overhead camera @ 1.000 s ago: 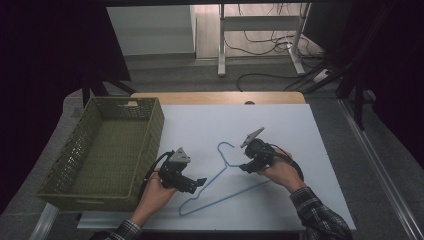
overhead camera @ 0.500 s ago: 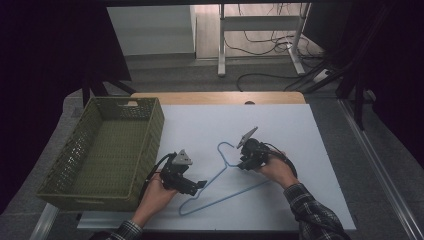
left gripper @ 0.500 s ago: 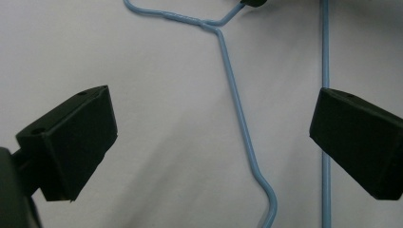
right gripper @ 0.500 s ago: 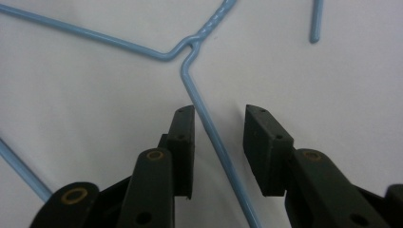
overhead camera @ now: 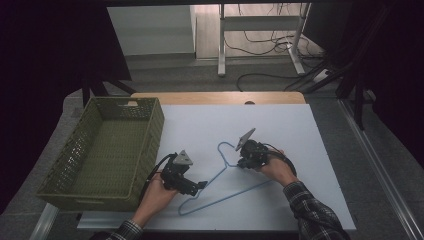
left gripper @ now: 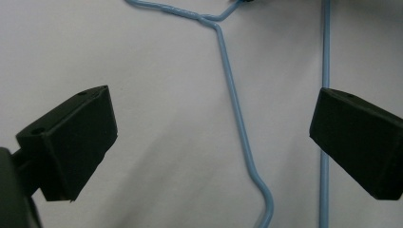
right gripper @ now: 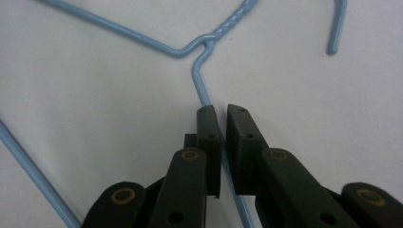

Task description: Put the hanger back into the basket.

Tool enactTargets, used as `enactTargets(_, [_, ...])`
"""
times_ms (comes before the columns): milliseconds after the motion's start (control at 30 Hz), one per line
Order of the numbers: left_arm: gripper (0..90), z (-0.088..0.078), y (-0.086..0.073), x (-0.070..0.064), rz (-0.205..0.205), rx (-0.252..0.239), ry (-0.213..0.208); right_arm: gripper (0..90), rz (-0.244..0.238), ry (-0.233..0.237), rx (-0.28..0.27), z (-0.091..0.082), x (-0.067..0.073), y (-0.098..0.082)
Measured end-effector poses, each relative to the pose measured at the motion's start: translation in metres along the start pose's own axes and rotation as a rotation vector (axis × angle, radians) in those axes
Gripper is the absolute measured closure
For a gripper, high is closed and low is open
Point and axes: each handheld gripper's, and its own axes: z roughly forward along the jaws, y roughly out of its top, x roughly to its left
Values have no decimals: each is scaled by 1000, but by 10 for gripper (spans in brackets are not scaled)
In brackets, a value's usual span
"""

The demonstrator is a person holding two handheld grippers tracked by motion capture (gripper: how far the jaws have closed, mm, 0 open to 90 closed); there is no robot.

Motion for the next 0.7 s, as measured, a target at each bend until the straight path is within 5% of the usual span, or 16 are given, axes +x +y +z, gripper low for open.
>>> enactTargets(267, [33,5,3,2,-25,32,-17,869,-31,-20,-10,-4,5,1])
enactTargets(533, [57,8,12,9,-21,14,-22,869,-56,-40,-37,-13,9,2])
enactTargets(700, [204,12,20,14,-13,22,-25,870,-63,-48,-58,-20,13,3])
